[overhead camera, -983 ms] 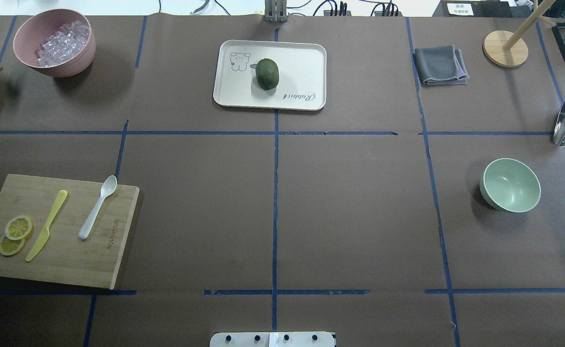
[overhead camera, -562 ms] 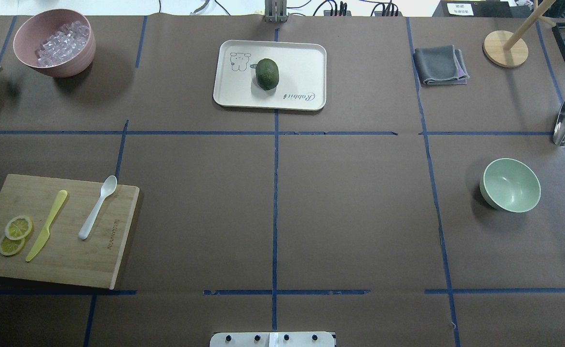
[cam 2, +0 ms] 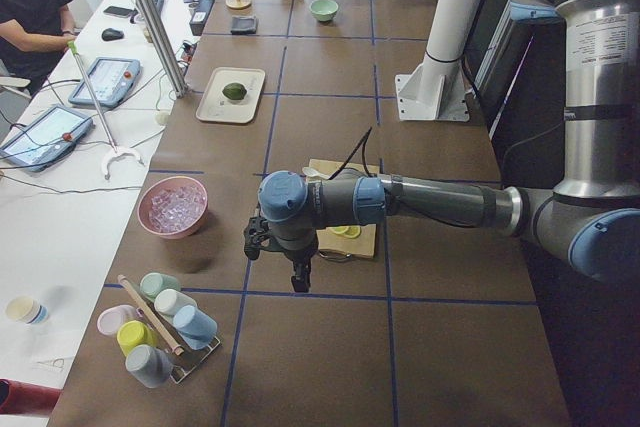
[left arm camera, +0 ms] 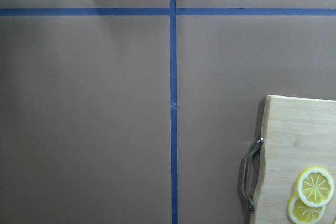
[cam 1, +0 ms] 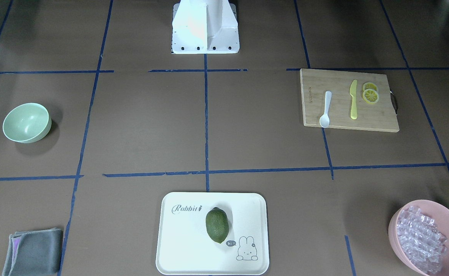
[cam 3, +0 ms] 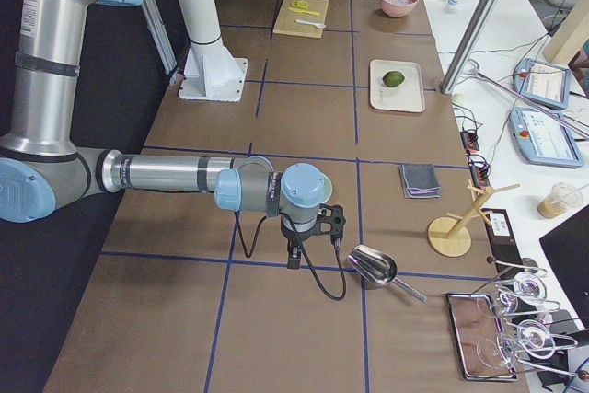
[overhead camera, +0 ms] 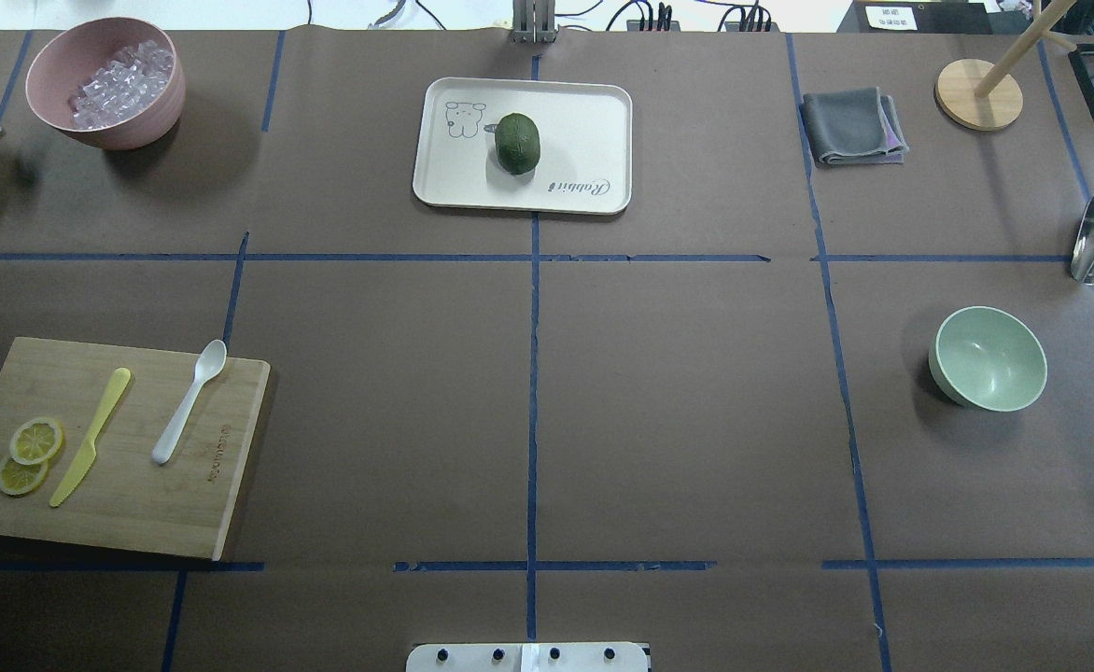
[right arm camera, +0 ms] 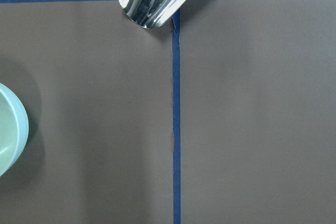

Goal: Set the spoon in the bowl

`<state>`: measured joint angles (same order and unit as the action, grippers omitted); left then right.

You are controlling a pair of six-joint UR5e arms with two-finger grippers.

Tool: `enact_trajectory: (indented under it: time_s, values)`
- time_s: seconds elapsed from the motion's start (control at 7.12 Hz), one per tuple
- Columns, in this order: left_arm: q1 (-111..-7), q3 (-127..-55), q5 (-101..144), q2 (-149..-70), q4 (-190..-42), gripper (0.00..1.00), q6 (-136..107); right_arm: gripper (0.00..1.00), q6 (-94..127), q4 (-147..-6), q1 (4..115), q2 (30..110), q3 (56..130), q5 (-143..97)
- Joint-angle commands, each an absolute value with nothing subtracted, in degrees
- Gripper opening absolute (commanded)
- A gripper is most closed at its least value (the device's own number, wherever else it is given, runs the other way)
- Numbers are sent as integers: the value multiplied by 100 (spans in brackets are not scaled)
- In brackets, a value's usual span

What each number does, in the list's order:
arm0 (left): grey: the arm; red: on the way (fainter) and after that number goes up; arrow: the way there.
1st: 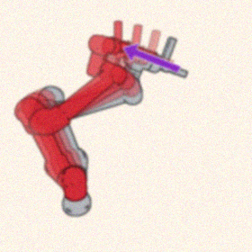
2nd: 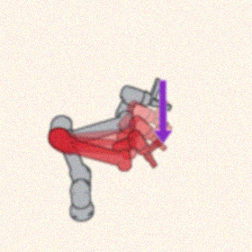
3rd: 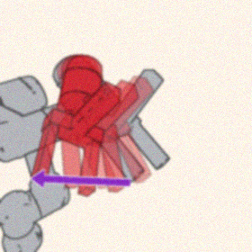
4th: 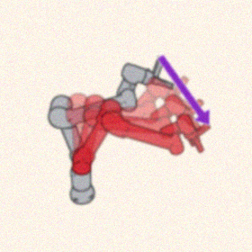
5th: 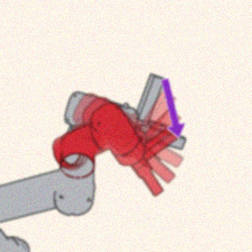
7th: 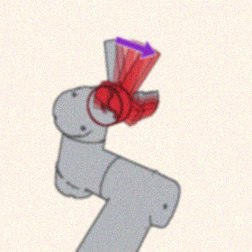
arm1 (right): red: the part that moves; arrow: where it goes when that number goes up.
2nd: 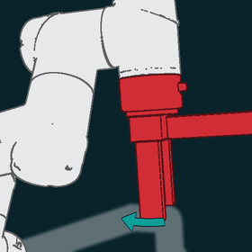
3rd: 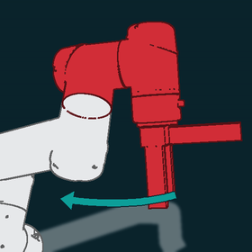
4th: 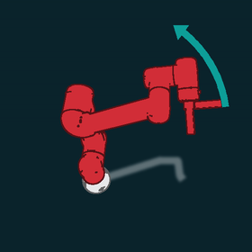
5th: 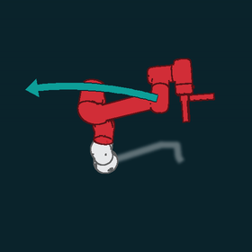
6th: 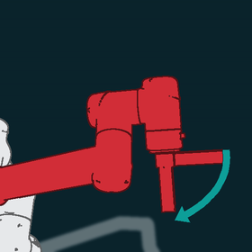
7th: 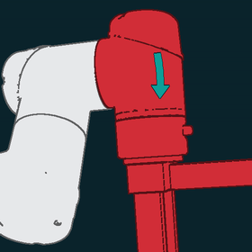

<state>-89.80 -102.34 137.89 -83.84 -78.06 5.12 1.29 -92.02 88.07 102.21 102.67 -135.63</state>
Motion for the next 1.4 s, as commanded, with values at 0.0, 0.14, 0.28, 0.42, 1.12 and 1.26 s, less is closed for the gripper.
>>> enact_trajectory:
  time_s: [0.0,0.14,0.28,0.42,1.12,1.26]
  values:
    - [-8965,-10292,13808,-8393,-7840,100,536,100,132,-9202,8807,10222,10274,-13570]
    - [-8965,-10309,13808,-8385,-8049,100,536,100,132,-9202,8807,10213,10274,-13570]
    - [-8956,-10310,13912,-8376,-8129,100,501,100,141,-9046,8798,10222,10240,-13562]
    - [-8904,-10362,13965,-8385,-8182,100,518,100,254,-8887,8798,10230,10213,-13579]
    - [-7090,-10836,13914,-8455,-9836,100,-1027,100,290,-8877,8772,10231,10222,-13614]
    - [-6414,-10785,13730,-8455,-10601,100,-1846,100,290,-8877,8737,10230,10222,-13614]
